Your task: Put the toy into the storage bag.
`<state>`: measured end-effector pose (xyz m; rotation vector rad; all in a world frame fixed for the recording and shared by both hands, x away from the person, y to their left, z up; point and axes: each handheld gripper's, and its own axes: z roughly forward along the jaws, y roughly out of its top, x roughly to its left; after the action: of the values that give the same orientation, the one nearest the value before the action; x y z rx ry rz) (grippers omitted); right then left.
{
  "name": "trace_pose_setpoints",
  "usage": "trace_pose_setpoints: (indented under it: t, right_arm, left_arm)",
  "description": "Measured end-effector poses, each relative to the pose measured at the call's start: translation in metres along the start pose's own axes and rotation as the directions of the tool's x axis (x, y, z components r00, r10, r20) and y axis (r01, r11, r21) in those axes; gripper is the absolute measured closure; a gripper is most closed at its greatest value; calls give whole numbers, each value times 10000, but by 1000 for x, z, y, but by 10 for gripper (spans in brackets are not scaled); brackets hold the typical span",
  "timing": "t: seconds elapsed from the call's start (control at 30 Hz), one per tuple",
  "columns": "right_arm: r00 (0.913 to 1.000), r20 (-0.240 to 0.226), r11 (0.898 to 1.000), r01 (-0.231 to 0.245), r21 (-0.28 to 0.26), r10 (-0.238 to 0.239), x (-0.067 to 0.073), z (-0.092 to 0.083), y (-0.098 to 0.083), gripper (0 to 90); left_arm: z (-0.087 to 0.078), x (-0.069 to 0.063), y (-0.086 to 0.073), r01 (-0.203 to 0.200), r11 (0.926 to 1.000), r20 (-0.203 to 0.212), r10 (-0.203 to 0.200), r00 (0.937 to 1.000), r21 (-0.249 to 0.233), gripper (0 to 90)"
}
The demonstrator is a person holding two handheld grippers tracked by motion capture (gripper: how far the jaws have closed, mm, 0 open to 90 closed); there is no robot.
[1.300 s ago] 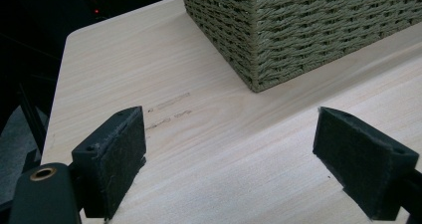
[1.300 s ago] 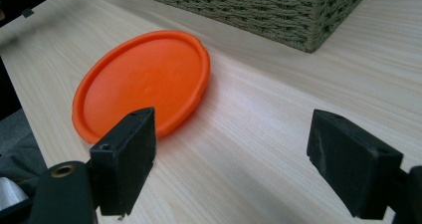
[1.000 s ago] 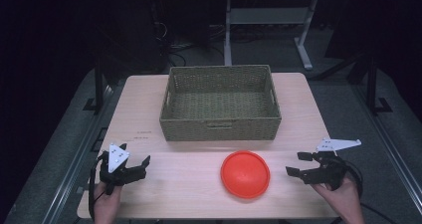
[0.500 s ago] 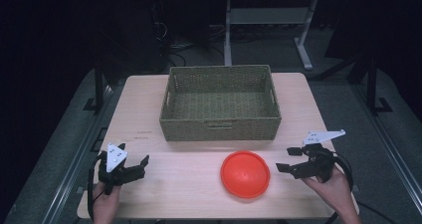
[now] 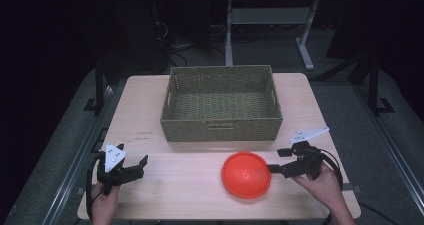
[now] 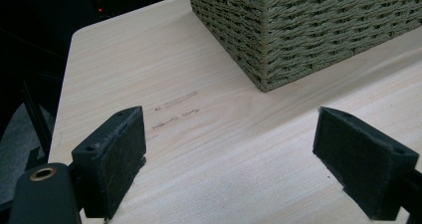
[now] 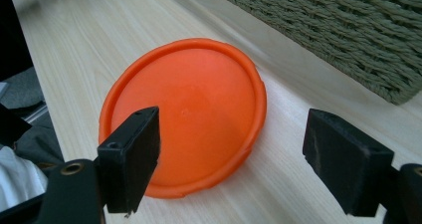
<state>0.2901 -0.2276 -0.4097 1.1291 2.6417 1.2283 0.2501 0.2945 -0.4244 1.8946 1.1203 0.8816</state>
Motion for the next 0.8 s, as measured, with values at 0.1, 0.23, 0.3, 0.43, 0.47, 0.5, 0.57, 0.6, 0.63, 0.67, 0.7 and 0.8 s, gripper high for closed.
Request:
trace_pose_setpoints:
  t: [0.1, 0.23, 0.3, 0.43, 0.47, 0.5, 0.57, 0.6, 0.63, 0.67, 0.7, 0.8]
  right_arm:
    - [9999, 142, 9998, 57, 166, -60, 1, 6, 3, 235]
    - [9994, 331, 9993, 93, 373, -106, 0, 13, 3, 276]
    - [9994, 345, 9996, 63, 275, -72, -1, 16, 1, 280]
    - [9991, 408, 9997, -137, 189, 129, -3, 23, -2, 295]
    - [9989, 364, 9993, -317, 220, 309, -4, 28, -4, 306]
    - [9987, 389, 9990, -335, 305, 323, -5, 30, -6, 312]
    - [9986, 369, 9978, -409, 517, 391, -5, 34, -8, 335]
    - [9986, 392, 9982, -373, 465, 354, -5, 35, -10, 356]
    - [9986, 388, 9983, -366, 446, 349, -5, 37, -11, 371]
    - [9987, 386, 9983, -360, 454, 343, -5, 38, -13, 387]
    - [9987, 386, 9983, -360, 454, 343, -5, 38, -13, 387]
    - [9974, 602, 9975, -419, 562, 385, -4, 41, -14, 417]
  left_arm:
    - [1, -1, 0, 26, 10000, 0, -26, 10000, 0, 128]
    - [1, -2, 0, -62, 10000, 32, 61, 10000, 47, 128]
    - [1, -2, 0, -62, 10000, 17, 62, 10000, 43, 128]
    - [1, -1, 0, -48, 10000, 13, 48, 10000, 24, 128]
    - [2, -2, 0, -53, 10000, 11, 53, 10000, 41, 128]
    - [2, -2, 0, -51, 10000, 24, 51, 10000, 46, 128]
    - [2, -2, 0, -49, 10000, 27, 49, 10000, 50, 129]
    - [2, -2, 0, -51, 10000, 26, 50, 10000, 48, 128]
    - [2, -2, 0, -33, 10000, 33, 33, 10000, 30, 128]
    - [2, -2, 0, -39, 10000, 37, 39, 10000, 30, 129]
    - [2, -2, 0, -39, 10000, 37, 39, 10000, 30, 128]
    - [2, -3, 1, -139, 9999, 67, 138, 9999, 54, 128]
